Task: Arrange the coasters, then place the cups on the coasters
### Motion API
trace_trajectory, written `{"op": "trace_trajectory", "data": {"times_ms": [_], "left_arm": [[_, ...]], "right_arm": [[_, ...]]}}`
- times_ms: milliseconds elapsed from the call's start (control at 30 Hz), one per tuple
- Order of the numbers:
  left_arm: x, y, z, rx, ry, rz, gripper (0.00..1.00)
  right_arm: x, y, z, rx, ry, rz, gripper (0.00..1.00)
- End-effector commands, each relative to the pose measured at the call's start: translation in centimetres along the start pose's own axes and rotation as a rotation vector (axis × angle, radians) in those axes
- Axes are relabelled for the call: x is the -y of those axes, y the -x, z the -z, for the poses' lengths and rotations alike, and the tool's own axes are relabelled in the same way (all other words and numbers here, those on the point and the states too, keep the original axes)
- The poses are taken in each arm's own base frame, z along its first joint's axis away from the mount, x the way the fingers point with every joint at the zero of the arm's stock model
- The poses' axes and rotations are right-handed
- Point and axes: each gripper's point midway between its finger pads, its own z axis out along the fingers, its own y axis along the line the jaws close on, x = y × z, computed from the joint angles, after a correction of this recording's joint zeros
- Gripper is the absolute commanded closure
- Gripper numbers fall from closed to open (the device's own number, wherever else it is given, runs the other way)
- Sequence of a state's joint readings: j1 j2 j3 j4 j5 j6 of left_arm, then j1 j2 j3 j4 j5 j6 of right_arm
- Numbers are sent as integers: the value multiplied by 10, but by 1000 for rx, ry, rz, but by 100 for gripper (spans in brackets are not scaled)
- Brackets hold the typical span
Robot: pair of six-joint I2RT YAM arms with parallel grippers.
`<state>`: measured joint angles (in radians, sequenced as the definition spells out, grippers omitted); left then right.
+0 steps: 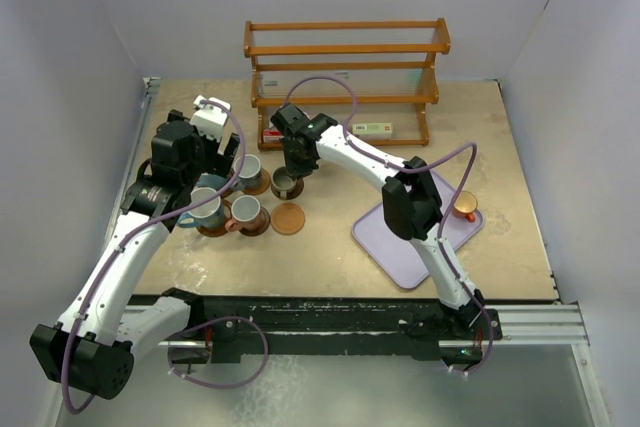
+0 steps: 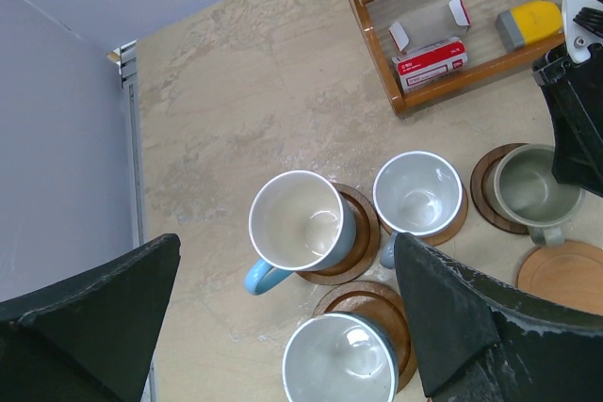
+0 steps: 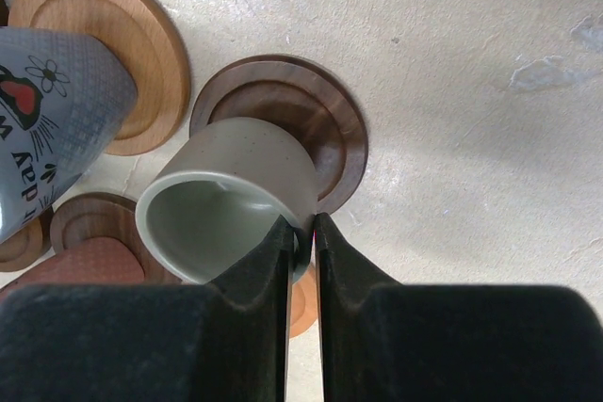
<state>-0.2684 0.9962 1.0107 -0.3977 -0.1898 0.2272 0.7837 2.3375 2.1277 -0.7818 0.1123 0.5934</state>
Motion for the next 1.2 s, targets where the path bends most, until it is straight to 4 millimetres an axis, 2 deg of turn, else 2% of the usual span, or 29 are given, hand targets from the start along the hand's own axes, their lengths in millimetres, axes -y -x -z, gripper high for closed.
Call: {"op": "trace_trajectory", "data": {"times_ms": [0,400,867,1167], "left_arm": [[-9,19,8,65,24,10,9],[-9,20,8,65,22,8,9],[-6,18,8,60,4,-4,9],[1,15,4,48,-35,-25,9]], "right_arm": [[-8,12,8,33,18,-21,84],[-7,9,6,27,15,-16,83],[-8,5,3,7,37,-21,77],[-14,9,19,26,79,-20,70]]}}
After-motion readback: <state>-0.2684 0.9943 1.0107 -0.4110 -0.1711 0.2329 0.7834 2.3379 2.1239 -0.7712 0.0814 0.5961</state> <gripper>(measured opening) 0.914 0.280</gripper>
